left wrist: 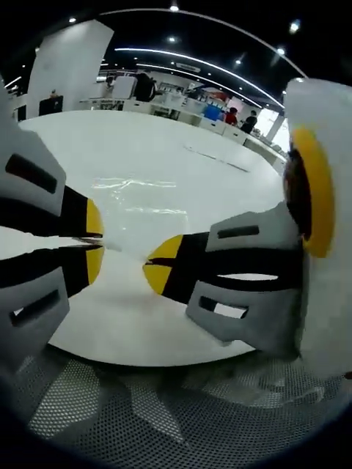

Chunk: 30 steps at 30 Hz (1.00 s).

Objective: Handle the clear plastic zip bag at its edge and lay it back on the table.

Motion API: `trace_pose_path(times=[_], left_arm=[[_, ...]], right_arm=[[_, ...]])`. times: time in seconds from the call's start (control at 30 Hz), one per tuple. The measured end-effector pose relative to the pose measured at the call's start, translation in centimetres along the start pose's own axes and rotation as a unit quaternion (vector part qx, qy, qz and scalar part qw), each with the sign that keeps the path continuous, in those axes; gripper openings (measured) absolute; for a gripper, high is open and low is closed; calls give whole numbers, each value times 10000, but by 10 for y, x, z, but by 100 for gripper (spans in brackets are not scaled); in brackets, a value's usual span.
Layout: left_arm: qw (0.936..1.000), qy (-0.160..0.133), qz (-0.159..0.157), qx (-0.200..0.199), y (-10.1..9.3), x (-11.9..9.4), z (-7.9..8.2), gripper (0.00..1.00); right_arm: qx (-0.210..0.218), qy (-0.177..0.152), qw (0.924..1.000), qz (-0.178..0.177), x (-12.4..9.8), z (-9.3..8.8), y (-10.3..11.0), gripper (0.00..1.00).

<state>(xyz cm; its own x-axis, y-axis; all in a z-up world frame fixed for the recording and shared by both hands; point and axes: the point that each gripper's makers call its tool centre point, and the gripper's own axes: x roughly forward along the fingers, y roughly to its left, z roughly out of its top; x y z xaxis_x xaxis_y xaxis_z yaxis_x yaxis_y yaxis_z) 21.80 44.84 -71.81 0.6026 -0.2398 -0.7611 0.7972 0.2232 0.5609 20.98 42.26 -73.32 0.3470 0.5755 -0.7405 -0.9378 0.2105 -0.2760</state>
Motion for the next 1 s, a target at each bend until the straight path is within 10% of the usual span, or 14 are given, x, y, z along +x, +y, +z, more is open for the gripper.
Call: trace_pose_path(times=[0.57,1.0], left_arm=[[9997,202,-62,143,-6,1,-10,0],[9997,-182,-131,5,-3,-1,2,0]], right_arm=[[38,7,10000,-5,-1,-3,-1,0],[336,-151,9992,134,-5,-5,-3,5]])
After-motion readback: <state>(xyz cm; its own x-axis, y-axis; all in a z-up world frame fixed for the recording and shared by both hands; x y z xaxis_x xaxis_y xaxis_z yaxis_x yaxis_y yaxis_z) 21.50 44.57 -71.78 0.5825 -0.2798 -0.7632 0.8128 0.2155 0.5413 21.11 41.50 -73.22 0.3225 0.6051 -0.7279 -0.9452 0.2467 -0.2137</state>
